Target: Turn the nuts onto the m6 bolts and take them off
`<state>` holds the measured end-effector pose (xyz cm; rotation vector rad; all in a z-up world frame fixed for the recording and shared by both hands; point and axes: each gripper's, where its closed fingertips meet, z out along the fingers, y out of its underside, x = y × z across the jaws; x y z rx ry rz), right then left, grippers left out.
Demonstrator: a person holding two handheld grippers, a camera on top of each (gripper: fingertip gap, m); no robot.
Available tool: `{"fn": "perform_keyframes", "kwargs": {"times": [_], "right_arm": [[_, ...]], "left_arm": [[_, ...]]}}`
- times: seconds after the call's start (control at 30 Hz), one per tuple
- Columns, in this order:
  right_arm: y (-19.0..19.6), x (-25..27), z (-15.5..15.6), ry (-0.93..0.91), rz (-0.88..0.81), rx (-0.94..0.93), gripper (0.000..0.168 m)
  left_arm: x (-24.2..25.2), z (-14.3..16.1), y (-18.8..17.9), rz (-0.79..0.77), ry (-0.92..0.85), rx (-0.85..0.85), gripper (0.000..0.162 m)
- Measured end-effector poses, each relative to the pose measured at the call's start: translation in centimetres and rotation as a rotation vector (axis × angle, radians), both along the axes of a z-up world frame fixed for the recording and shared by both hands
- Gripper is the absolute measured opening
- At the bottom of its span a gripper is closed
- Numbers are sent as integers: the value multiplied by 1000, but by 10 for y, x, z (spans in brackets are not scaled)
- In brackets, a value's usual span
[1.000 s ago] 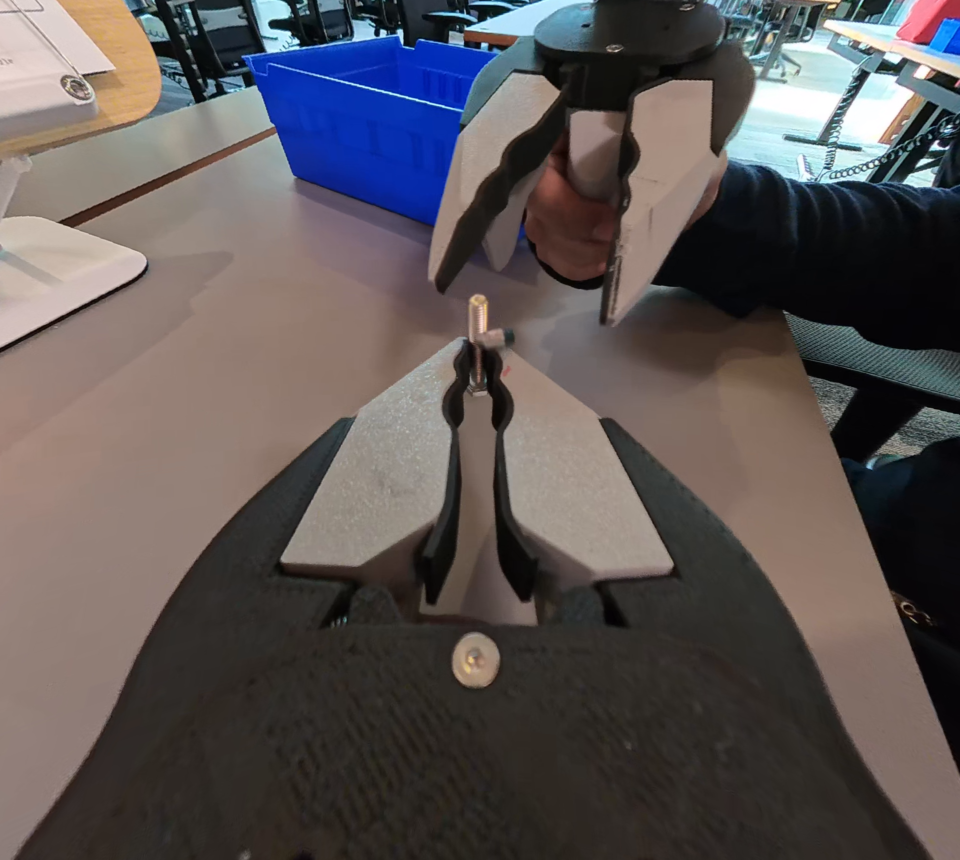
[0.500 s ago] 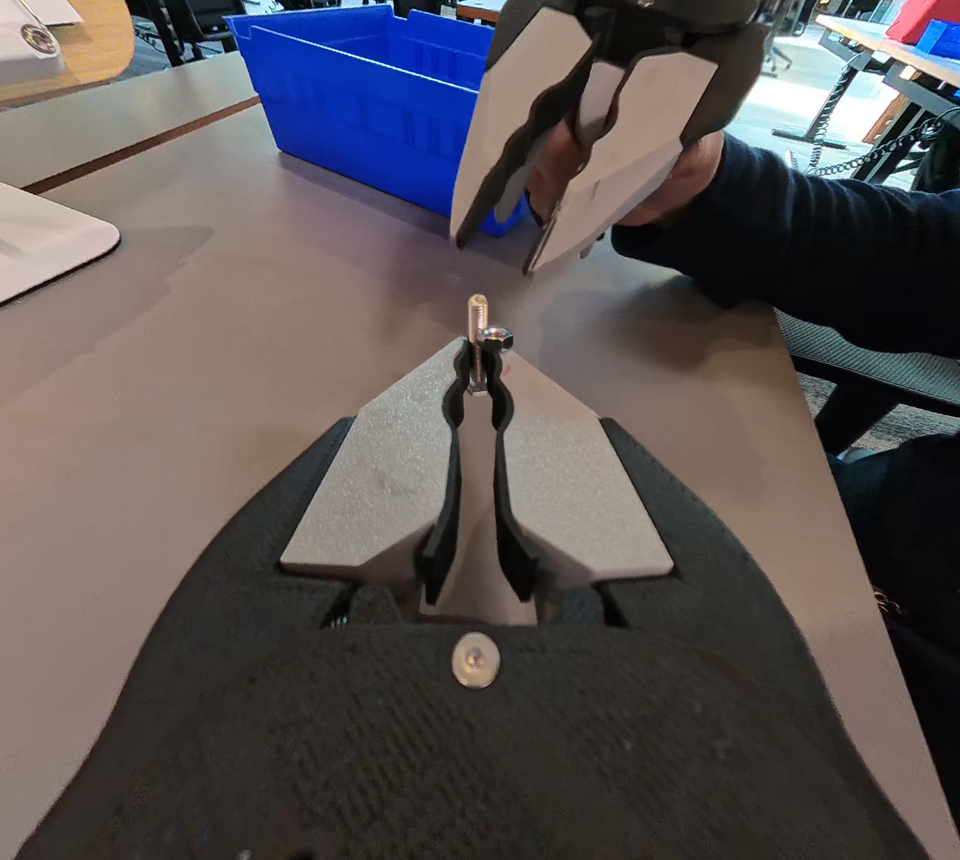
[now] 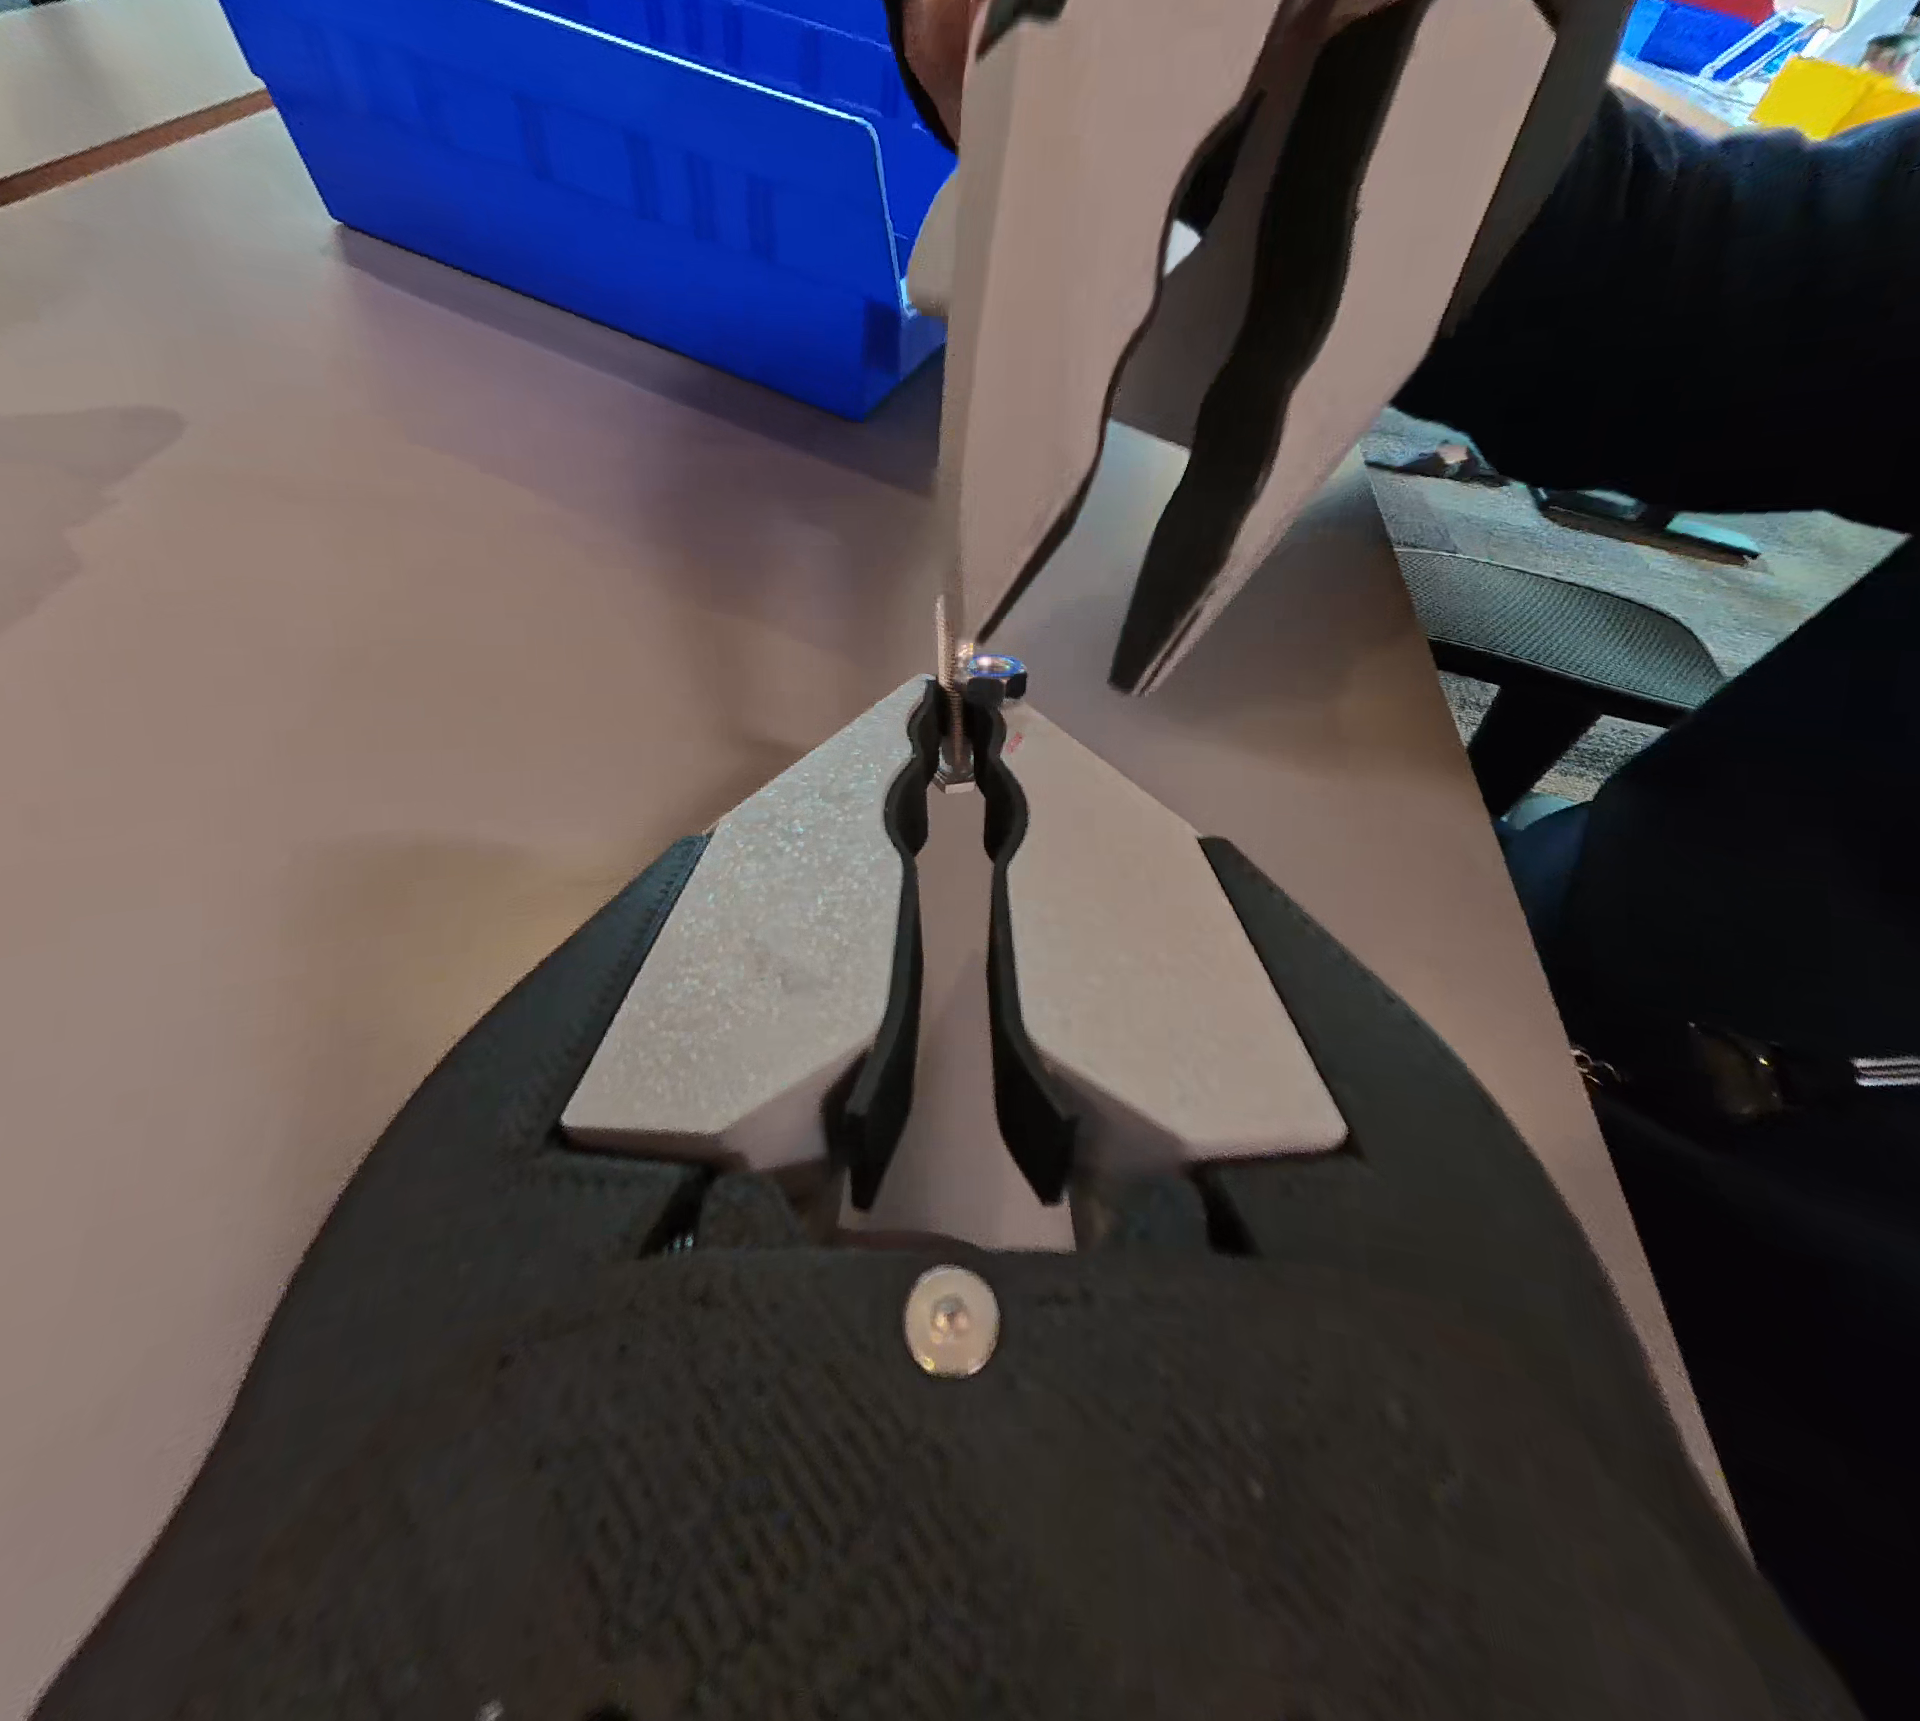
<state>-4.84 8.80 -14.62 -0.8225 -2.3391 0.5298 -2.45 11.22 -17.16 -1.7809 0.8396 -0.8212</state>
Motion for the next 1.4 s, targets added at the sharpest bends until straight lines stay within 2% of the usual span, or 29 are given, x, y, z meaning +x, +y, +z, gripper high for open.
{"fn": "perform_keyframes", "kwargs": {"times": [0.1, 0.2, 0.27, 0.5, 0.67, 0.9, 0.97, 1.17, 1.4], "right_arm": [[2, 0, -14, -88, 22, 90, 19], [0, 3, -17, -142, 46, 100, 17], [-1, 5, -19, -165, 57, 113, 9], [1, 7, -16, -138, 26, 114, 7], [0, 16, -8, -67, -26, 14, 7], [45, 52, -84, -325, -247, 46, 7], [47, 53, -92, -346, -266, 33, 7], [47, 43, -73, -263, -286, -45, 17], [32, 7, -17, -5, -333, -406, 17]], "left_arm": [[2, -2, -3, -18, 13, -6, 4], [3, -4, -6, -36, 32, -6, 4], [4, -6, -8, -50, 43, -14, 4], [3, -8, -6, -37, 55, -15, 3], [-12, -15, 10, 83, 128, 5, 4], [-27, -8, 24, 196, 118, 51, 3], [-28, -7, 25, 207, 115, 61, 3], [-27, -5, 24, 192, 88, 49, 4], [-21, -5, 20, 159, 90, 52, 3]]}}
